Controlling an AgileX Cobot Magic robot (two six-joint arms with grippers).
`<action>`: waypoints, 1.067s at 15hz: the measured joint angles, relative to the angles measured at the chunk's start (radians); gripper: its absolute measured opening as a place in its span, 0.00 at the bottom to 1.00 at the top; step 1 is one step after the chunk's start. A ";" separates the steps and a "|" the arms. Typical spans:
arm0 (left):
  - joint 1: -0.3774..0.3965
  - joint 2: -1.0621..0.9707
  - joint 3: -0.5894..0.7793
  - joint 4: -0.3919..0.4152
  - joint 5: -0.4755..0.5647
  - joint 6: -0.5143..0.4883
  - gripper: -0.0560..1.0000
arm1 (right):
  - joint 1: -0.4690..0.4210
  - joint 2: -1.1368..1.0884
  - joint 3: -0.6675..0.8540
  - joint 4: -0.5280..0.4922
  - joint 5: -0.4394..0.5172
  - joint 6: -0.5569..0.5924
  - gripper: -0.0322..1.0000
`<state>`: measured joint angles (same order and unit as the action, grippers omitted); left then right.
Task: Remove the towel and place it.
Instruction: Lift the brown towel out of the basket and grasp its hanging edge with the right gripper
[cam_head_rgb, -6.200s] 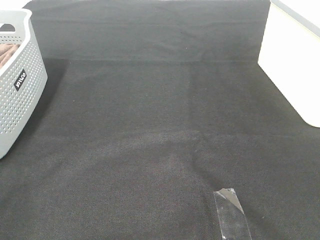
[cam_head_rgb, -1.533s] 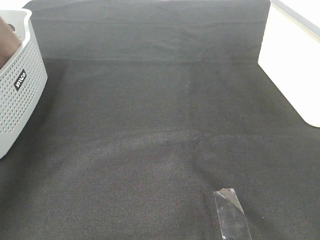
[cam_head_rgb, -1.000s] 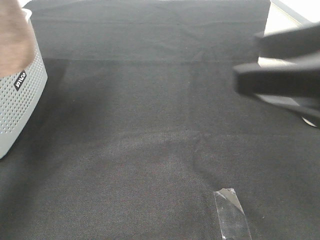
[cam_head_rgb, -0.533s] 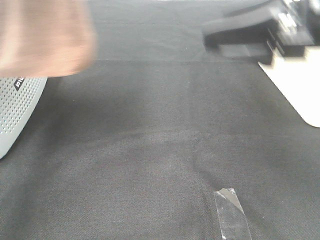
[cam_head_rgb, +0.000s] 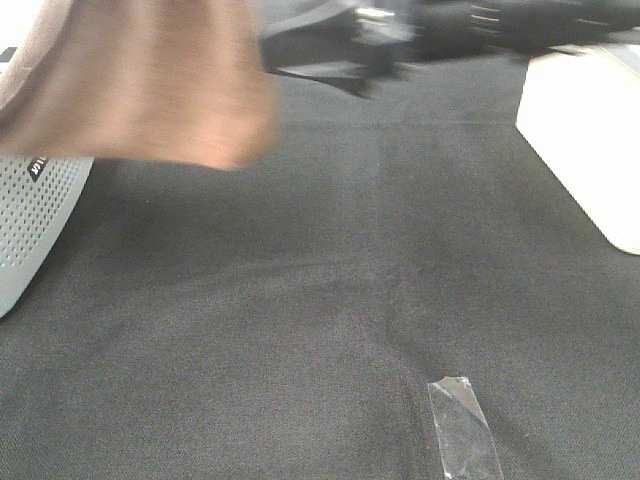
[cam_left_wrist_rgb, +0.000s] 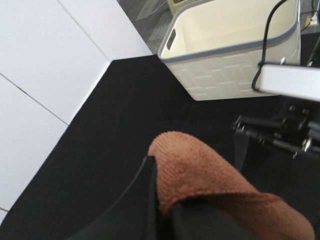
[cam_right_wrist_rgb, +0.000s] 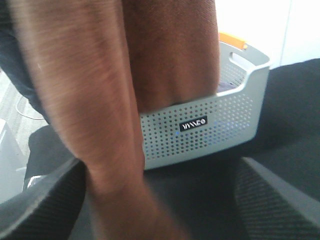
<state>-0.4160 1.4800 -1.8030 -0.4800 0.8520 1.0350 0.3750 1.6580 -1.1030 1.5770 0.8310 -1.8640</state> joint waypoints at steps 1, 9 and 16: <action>-0.001 0.000 0.000 -0.001 -0.015 0.000 0.05 | 0.019 0.022 -0.024 0.003 -0.001 0.005 0.78; -0.001 0.000 0.000 0.065 -0.080 -0.055 0.05 | 0.047 0.064 -0.037 -0.071 0.096 0.026 0.78; -0.001 0.000 0.000 0.062 -0.052 -0.081 0.05 | 0.047 0.083 -0.037 -0.067 0.028 0.028 0.37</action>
<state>-0.4170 1.4800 -1.8030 -0.4180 0.8000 0.9540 0.4220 1.7410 -1.1400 1.5100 0.8590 -1.8360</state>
